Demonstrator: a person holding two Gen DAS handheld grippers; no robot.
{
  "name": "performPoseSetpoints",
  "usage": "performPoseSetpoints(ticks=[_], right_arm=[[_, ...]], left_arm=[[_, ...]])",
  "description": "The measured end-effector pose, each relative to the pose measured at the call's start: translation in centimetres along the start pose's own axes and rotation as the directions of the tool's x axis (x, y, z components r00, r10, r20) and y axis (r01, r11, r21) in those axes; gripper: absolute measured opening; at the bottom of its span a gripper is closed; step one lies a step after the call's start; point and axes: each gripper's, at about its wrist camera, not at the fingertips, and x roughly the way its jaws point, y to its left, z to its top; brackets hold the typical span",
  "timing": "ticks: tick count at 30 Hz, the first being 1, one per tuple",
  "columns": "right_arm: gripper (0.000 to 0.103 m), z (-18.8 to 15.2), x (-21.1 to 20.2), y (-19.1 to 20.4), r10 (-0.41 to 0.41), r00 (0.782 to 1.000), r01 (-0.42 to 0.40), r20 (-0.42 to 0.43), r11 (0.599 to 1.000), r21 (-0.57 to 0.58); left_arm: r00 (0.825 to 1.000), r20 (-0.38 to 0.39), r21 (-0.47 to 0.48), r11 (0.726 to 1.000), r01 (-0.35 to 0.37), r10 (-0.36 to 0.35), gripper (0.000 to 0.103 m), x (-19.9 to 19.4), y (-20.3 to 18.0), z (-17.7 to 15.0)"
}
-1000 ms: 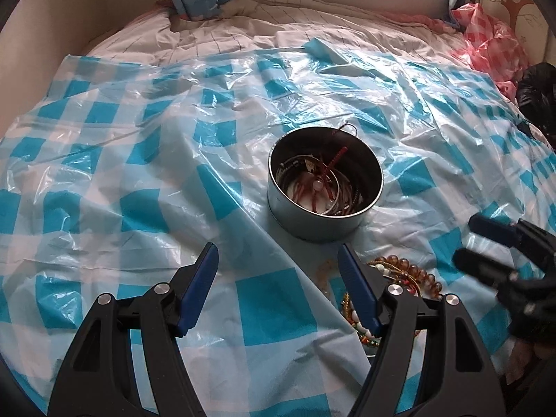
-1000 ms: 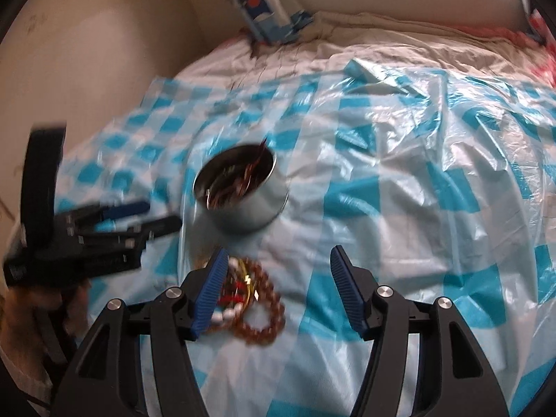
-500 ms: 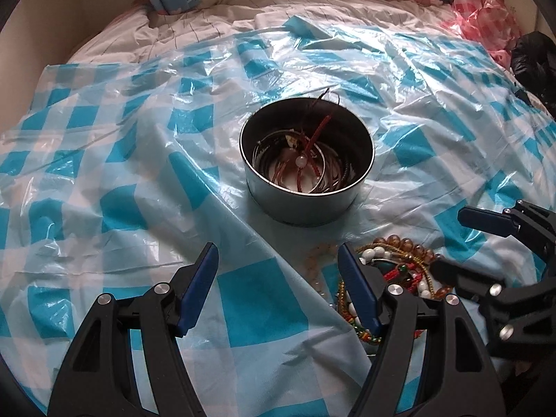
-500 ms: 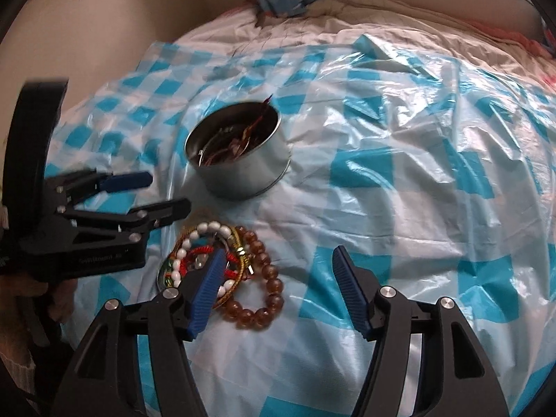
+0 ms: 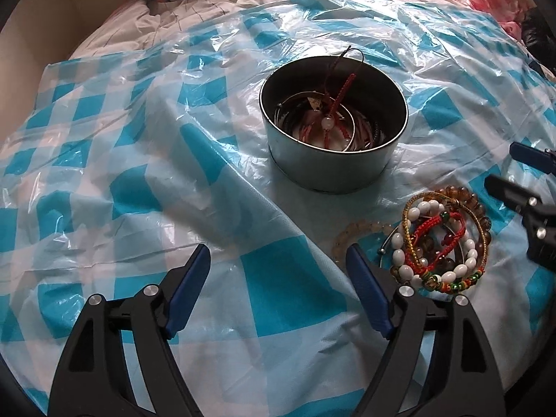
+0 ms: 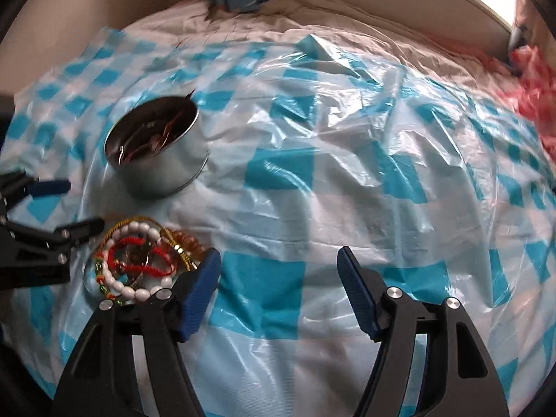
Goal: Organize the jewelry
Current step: 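Move both open tools back over the remaining bead bracelets, then grasp the gold bangle with green beads with the left tool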
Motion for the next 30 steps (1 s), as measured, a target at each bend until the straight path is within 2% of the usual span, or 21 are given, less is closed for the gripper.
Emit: performPoseSetpoints(ticks=[3, 6, 10, 14, 19, 22, 23, 25, 28, 29, 30], right_arm=[[0.067, 0.3, -0.8, 0.2, 0.083, 0.996, -0.083, 0.037, 0.996, 0.007], [0.069, 0.5, -0.6, 1.2, 0.144, 0.989, -0.144, 0.027, 0.989, -0.021], [0.07, 0.3, 0.1, 2.3, 0.152, 0.988, -0.152, -0.009, 0.987, -0.047], [0.072, 0.1, 0.5, 1.9, 0.143, 0.989, -0.144, -0.03, 0.989, -0.021], [0.072, 0.0, 0.6, 1.4, 0.142, 0.989, -0.142, -0.035, 0.99, -0.007], [0.072, 0.1, 0.7, 1.3, 0.139, 0.989, -0.139, -0.042, 0.99, -0.007], [0.072, 0.1, 0.7, 1.4, 0.14, 0.989, -0.141, -0.041, 0.99, -0.012], [0.072, 0.2, 0.7, 1.5, 0.147, 0.988, -0.148, -0.038, 0.989, -0.024], [0.072, 0.3, 0.1, 1.8, 0.167, 0.986, -0.167, -0.013, 0.985, -0.042], [0.072, 0.4, -0.1, 1.9, 0.178, 0.984, -0.177, 0.0, 0.983, -0.049], [0.072, 0.5, -0.2, 2.1, 0.19, 0.982, -0.189, 0.007, 0.98, -0.054]], left_arm=[[0.999, 0.0, -0.024, 0.999, 0.038, -0.038, 0.076, -0.2, 0.5, 0.0], [0.997, 0.009, -0.069, 0.995, 0.078, -0.077, 0.076, -0.4, 1.7, -0.3], [0.994, -0.005, -0.121, 0.987, 0.108, -0.109, 0.076, 0.0, 3.6, -1.6], [0.988, -0.014, -0.173, 0.973, 0.15, -0.154, 0.077, 0.6, 5.5, -3.5], [0.999, -0.018, -0.083, 0.996, 0.032, -0.034, 0.079, 1.0, 6.3, -5.8], [1.0, -0.031, -0.072, 0.997, -0.003, 0.0, 0.08, 0.7, 7.6, -6.8], [0.999, -0.04, -0.067, 0.997, -0.036, 0.034, 0.08, 0.6, 8.0, -7.0], [0.991, -0.059, -0.058, 0.991, -0.124, 0.121, 0.081, 0.4, 8.5, -7.1], [0.97, -0.06, -0.069, 0.969, -0.238, 0.234, 0.081, -0.4, 8.9, -6.4], [0.968, -0.032, -0.077, 0.965, -0.251, 0.249, 0.081, -0.9, 8.8, -6.0], [0.973, -0.009, -0.096, 0.968, -0.23, 0.23, 0.081, -1.5, 9.1, -5.6]])
